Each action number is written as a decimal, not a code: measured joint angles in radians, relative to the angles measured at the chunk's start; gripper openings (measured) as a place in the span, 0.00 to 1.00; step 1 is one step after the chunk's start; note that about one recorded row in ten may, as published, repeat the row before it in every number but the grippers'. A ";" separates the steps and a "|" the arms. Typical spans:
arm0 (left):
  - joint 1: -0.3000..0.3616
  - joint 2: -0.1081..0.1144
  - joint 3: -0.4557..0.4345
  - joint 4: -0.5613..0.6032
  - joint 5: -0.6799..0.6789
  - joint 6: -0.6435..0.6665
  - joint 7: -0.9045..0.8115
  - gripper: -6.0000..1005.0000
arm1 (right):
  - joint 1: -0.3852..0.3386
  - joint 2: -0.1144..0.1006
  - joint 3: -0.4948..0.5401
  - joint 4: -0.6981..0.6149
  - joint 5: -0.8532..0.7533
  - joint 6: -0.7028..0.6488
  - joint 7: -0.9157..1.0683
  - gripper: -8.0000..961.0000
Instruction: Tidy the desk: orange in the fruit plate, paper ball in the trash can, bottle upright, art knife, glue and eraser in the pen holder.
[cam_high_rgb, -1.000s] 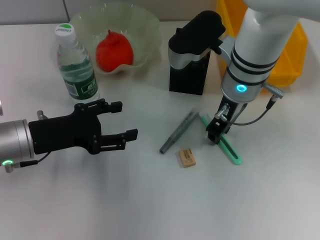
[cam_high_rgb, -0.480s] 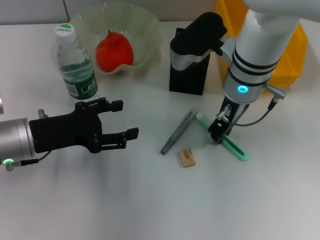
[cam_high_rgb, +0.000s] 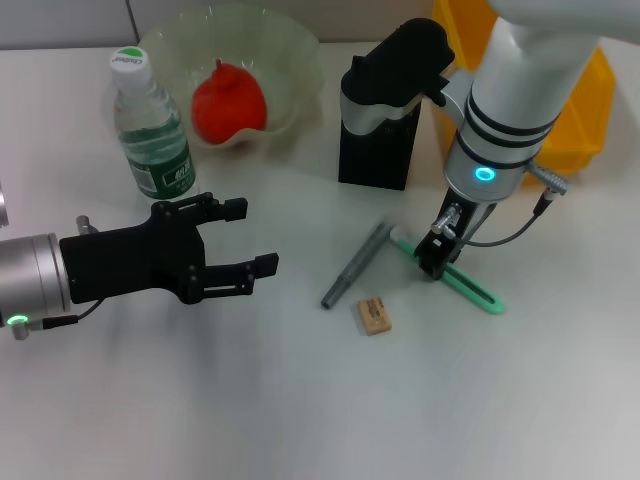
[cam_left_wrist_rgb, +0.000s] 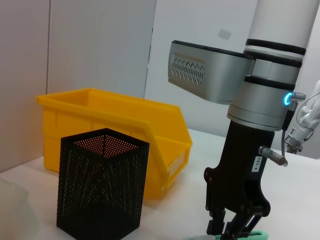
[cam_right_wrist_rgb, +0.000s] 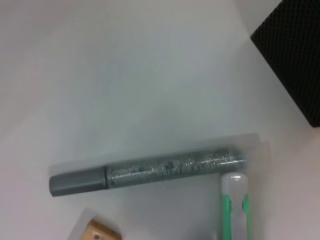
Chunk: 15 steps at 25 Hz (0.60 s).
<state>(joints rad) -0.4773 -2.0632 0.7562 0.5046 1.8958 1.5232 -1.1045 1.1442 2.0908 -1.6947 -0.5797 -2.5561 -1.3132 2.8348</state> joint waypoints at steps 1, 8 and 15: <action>0.000 0.000 0.000 0.000 0.000 0.000 0.000 0.84 | 0.000 0.000 -0.002 0.000 0.000 0.001 0.000 0.24; -0.001 0.000 0.000 0.000 0.002 0.000 -0.001 0.84 | -0.004 0.001 -0.003 0.000 0.004 0.023 0.000 0.23; -0.005 0.000 0.000 0.000 0.003 0.000 -0.002 0.84 | -0.006 0.001 -0.004 0.000 0.005 0.025 0.000 0.22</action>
<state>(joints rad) -0.4821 -2.0632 0.7563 0.5046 1.8988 1.5232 -1.1064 1.1385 2.0921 -1.6987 -0.5797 -2.5515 -1.2887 2.8347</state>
